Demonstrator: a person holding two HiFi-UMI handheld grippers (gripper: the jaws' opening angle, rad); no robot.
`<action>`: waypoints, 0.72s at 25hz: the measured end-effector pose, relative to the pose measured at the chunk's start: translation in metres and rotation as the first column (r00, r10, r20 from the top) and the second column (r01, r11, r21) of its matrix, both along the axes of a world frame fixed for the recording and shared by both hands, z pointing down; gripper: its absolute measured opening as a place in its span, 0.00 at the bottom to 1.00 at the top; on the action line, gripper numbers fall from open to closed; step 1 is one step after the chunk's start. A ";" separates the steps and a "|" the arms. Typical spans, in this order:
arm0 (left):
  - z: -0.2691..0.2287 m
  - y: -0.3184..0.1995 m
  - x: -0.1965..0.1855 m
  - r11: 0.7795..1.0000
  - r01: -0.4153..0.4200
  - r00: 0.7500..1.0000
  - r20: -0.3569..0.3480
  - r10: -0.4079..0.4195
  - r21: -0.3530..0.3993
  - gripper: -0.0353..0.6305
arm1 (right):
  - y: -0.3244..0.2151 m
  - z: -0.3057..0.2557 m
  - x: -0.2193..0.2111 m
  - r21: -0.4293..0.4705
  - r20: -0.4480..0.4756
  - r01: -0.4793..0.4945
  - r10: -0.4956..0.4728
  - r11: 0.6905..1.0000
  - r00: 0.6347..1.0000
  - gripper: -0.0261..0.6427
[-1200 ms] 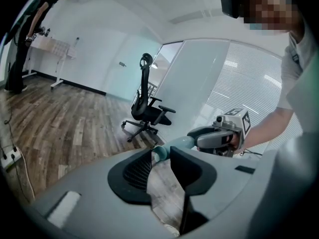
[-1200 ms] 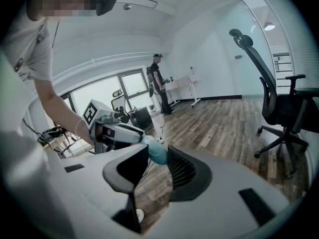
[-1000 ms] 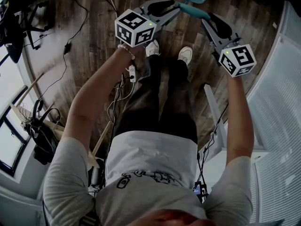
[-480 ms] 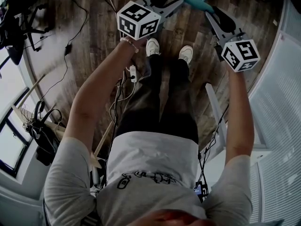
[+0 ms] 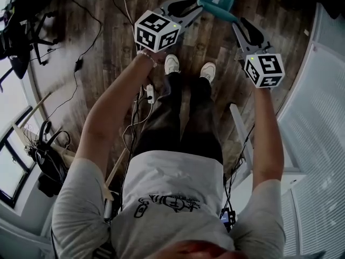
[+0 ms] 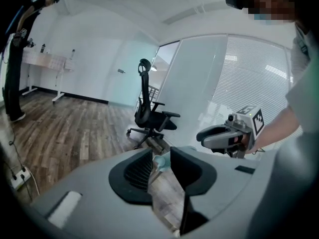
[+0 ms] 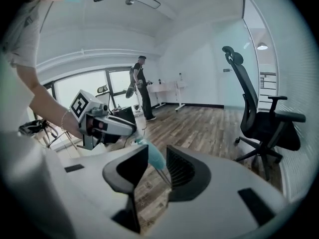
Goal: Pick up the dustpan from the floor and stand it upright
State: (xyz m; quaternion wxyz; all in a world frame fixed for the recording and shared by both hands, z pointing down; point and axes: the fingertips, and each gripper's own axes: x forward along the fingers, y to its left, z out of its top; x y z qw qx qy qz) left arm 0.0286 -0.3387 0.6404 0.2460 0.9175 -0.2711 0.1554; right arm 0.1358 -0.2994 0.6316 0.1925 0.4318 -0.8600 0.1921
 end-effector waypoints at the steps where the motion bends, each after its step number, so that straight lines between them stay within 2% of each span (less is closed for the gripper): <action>1: -0.005 0.001 0.000 1.000 -0.002 1.000 0.003 0.002 0.002 0.20 | -0.001 -0.006 0.001 0.004 -0.003 -0.001 0.001 1.000 1.000 0.19; 9: -0.093 0.019 -0.002 0.998 0.016 1.000 -0.021 -0.014 0.068 0.20 | -0.004 -0.092 0.003 0.051 -0.012 -0.004 0.004 0.999 1.000 0.19; 13: -0.165 0.021 -0.008 0.991 0.043 0.998 -0.048 -0.037 0.130 0.20 | -0.002 -0.157 0.001 0.103 -0.023 -0.020 0.022 0.994 0.999 0.18; 16: -0.221 0.026 -0.014 0.985 0.092 0.992 -0.105 -0.077 0.148 0.20 | 0.004 -0.206 -0.001 0.141 -0.025 -0.028 0.032 0.990 0.999 0.17; 18: -0.251 0.035 -0.017 0.982 0.097 0.990 -0.116 -0.079 0.164 0.20 | 0.009 -0.236 -0.003 0.163 -0.016 -0.039 0.042 0.986 0.999 0.17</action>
